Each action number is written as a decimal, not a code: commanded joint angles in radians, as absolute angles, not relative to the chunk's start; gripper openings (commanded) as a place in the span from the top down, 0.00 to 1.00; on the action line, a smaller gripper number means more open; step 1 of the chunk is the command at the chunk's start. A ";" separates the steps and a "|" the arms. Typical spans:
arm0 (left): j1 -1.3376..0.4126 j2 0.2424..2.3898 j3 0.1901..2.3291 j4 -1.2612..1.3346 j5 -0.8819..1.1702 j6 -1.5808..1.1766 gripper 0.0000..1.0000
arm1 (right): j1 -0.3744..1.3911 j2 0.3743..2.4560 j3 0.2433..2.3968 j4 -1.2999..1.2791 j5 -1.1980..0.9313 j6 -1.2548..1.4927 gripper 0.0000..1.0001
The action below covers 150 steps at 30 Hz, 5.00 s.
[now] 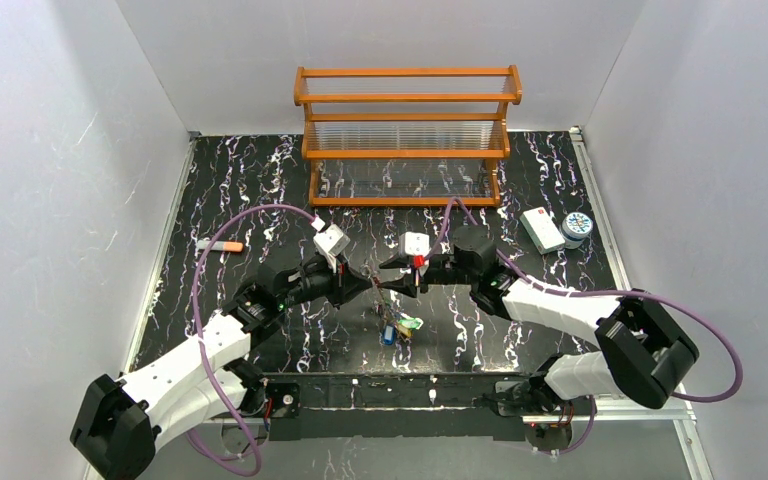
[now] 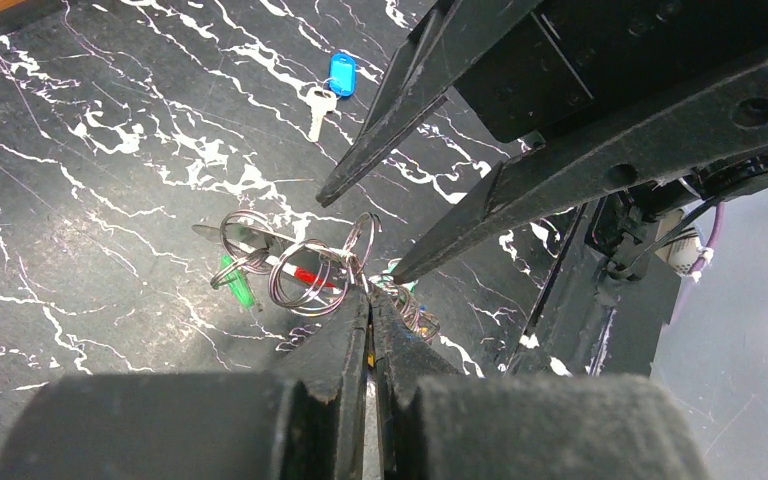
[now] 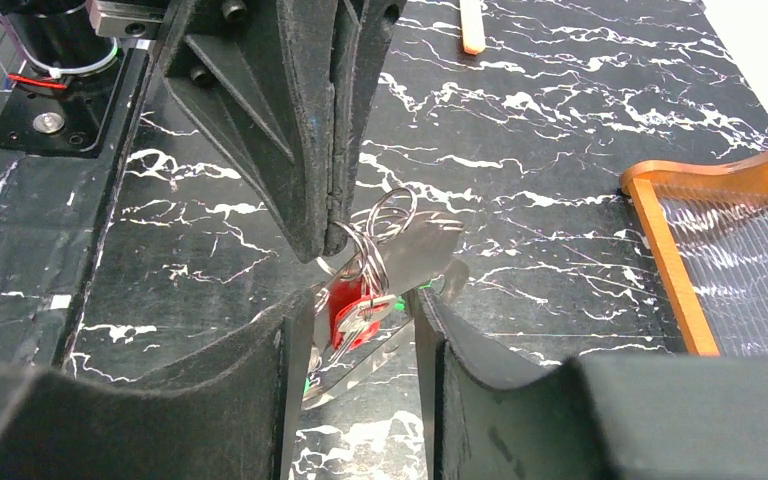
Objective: Put the keys on the keyring
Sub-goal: Adjust the keyring.
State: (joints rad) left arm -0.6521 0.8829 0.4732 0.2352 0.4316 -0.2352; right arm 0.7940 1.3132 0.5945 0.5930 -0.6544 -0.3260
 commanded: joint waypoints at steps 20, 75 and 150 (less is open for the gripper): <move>-0.658 0.854 0.477 0.288 0.470 -0.187 1.00 | 0.796 1.339 0.711 0.601 -0.670 -0.363 0.99; -0.715 0.825 0.393 0.411 0.540 0.240 0.75 | 0.796 1.344 0.815 0.480 -0.639 -0.265 0.99; -0.740 0.876 0.321 0.439 0.156 -0.007 1.00 | 0.582 1.284 0.645 0.429 -0.638 0.226 0.14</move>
State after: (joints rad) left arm -0.7364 0.8711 0.3332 0.4507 0.2298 0.0608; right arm 0.5873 1.2911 0.6342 0.5003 -0.7212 0.1364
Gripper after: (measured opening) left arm 0.030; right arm 0.809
